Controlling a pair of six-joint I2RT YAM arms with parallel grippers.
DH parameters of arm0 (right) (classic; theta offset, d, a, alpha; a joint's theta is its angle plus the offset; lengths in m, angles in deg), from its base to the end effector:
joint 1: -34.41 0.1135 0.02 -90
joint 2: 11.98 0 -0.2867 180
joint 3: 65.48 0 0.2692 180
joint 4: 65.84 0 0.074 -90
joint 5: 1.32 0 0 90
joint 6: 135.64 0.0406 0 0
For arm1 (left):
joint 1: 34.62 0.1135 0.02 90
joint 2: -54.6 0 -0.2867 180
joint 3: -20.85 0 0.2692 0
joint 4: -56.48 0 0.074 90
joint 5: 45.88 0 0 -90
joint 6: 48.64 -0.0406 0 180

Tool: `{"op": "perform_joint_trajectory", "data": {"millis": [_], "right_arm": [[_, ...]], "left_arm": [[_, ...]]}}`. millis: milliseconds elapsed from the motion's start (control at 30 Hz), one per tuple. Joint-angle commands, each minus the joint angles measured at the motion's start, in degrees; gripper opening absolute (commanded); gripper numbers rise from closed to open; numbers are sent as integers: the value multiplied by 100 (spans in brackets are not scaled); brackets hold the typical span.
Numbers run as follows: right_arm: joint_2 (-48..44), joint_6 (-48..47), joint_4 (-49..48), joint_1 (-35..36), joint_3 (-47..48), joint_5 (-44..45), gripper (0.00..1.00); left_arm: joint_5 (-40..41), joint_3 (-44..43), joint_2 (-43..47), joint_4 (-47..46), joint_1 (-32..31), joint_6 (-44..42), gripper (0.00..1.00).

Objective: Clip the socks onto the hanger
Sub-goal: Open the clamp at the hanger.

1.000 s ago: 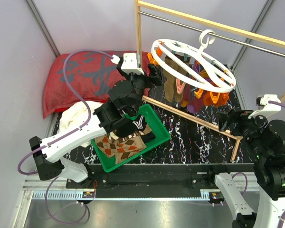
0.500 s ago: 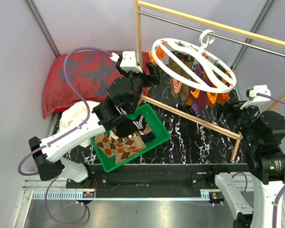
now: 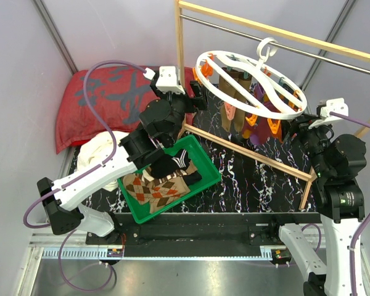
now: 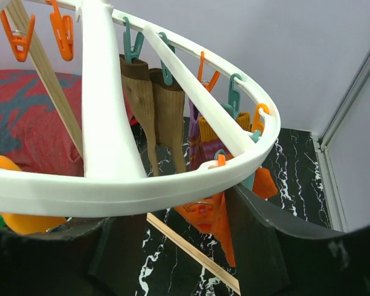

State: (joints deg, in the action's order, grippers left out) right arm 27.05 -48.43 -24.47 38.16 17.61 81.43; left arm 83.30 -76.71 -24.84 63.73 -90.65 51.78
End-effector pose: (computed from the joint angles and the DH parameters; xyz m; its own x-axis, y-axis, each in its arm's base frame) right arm 0.1043 0.0120 0.4866 0.0561 -0.0447 -0.9974 -0.1882 0.9806 -0.0545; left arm 0.2039 -0.2568 0.4990 0.0501 -0.3252 -0.9443 0.3104 0.9038 -0.2948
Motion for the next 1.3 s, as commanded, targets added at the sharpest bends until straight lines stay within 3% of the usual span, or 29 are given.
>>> {"op": "perform_joint_trajectory", "data": {"millis": [0,467,833,1067,1267], "right_arm": [[79,-38,-467,21,-113,-163,58],[8,524,-3,21,9,-260,21],[70,1526,394,21,-34,-523,11],[96,1650,456,29,-96,-813,8],[149,1615,482,29,-96,-1007,7]], "left_arm": [[-112,-66,201,-140,40,39,85],[-226,100,341,-78,48,84,85],[-1184,1111,1316,527,66,66,96],[-1536,2087,2528,1887,75,31,99],[-1905,2543,2829,2759,83,74,99]]}}
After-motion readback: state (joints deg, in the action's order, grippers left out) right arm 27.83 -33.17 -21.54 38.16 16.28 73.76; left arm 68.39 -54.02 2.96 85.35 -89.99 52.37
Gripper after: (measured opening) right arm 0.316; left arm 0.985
